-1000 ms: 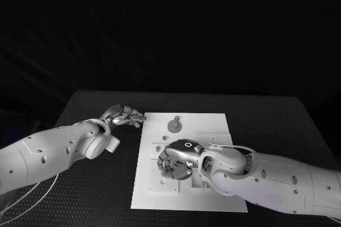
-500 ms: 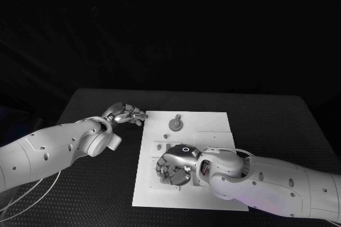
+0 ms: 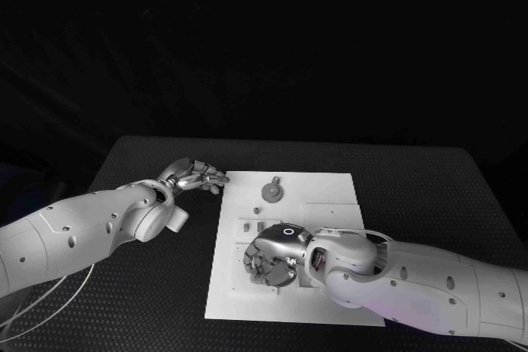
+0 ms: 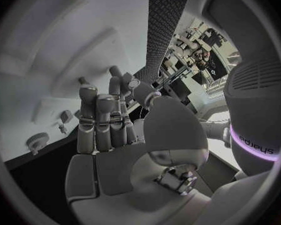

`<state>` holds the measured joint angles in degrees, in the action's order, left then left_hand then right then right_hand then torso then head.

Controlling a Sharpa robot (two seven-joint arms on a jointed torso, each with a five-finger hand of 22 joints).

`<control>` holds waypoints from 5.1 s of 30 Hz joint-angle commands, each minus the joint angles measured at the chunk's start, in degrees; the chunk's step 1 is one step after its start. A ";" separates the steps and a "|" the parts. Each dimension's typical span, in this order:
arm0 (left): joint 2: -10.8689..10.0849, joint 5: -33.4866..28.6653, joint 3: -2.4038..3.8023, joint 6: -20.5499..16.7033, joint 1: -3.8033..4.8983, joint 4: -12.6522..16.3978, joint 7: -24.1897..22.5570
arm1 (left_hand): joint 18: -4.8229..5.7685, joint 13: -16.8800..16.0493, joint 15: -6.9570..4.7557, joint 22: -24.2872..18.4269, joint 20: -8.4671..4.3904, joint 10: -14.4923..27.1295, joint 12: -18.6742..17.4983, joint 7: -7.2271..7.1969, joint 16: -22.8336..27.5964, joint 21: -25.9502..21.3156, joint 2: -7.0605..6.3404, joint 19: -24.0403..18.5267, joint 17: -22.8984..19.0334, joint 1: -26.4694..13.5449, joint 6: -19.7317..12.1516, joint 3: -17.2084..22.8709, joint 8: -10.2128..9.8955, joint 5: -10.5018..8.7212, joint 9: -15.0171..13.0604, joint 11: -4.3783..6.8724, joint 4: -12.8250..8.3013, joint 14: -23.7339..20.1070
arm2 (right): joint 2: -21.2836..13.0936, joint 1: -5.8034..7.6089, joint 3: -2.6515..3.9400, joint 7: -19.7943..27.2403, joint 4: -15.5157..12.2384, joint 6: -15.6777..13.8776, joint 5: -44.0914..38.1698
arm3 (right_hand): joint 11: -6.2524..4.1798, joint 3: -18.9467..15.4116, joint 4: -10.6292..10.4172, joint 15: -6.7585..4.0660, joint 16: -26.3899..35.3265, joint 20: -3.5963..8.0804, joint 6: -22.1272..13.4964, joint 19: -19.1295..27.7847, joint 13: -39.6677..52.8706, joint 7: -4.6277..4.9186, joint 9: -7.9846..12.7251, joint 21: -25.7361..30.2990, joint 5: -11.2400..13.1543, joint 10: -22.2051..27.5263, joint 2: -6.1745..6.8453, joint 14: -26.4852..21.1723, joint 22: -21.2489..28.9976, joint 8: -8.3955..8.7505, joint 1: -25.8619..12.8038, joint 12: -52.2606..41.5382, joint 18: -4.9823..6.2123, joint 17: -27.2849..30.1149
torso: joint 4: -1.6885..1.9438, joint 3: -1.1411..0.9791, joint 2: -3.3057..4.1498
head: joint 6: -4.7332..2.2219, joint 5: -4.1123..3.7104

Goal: Assemble the parts on the task board

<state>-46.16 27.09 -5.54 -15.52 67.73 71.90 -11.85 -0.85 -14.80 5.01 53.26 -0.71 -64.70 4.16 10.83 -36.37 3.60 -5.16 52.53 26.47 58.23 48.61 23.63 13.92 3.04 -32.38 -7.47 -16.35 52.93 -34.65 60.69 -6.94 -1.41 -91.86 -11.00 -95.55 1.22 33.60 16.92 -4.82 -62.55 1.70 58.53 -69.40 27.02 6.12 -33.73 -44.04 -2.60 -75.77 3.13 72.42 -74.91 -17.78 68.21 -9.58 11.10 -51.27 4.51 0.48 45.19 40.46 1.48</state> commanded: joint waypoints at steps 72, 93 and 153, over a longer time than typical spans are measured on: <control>-0.14 -0.17 0.03 0.65 0.04 -0.06 -0.45 | 0.17 0.20 0.15 -0.19 0.22 0.06 -0.15 -0.10 0.69 0.39 0.32 -0.01 0.52 -0.08 -0.49 -0.27 0.42 -0.22 0.16 -0.32 0.07 0.34 | -4.21 0.73 0.15 2.79 -2.52 -8.94 0.90 | 4.07 -2.95 -1.43 3.63 -0.24 -0.67 -10.56 0.96 -1.76 4.52 1.09 0.53 -0.27 9.63 8.07 -1.46 -0.96 5.86 -5.21 5.60 3.90 -0.74 | -0.08 -0.07 -0.01 | -0.58 -0.61; 0.25 -0.25 0.03 0.87 0.03 -0.83 -0.32 | 0.20 0.27 0.18 -0.24 0.26 0.10 -0.17 -0.07 0.86 0.38 0.33 -0.04 0.68 -0.43 -0.53 -0.39 0.43 -0.22 0.21 -0.35 0.23 0.32 | -14.43 7.80 3.17 -11.03 -1.72 5.86 17.86 | -1.19 -2.54 -16.60 -1.38 -4.14 0.91 -5.65 -0.66 37.73 0.38 -4.65 -1.27 -3.67 7.48 7.51 -0.05 -1.55 1.20 -13.66 -27.68 3.90 -3.52 | -0.34 -0.07 -0.24 | -1.65 -2.28; 0.33 -0.48 0.00 1.11 -0.16 -1.45 -0.37 | 0.20 0.41 0.22 -0.36 0.27 0.16 -0.18 -0.07 1.23 0.38 0.55 -0.11 1.06 -1.37 -0.58 -0.50 0.47 -0.22 0.30 -0.38 0.65 0.29 | -18.48 8.17 -2.82 -27.27 -5.71 25.07 23.01 | -3.49 -7.67 -32.17 -3.55 -13.52 2.37 -0.03 -0.17 42.66 -1.93 -7.69 -5.63 -0.26 5.09 8.87 1.68 -1.04 2.55 -22.71 -34.98 3.90 -12.72 | -0.50 -0.05 -0.55 | 0.17 -3.71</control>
<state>-45.85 27.00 -5.57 -15.22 67.56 70.31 -11.77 -0.86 -14.47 5.01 53.00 -0.71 -64.70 4.16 10.70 -35.49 3.60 -4.71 52.53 27.48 57.32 48.48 23.22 14.14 3.04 -32.15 -7.47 -15.93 52.93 -53.32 69.00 -9.70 -28.54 -97.67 14.52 -71.04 -2.35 25.98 -14.97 -8.32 -75.78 3.68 58.35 -69.53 69.68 4.01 -41.37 -49.37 -3.11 -70.36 11.69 73.77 -74.92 -15.53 45.49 -44.19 12.87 -63.91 3.99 0.42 44.65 40.56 -2.32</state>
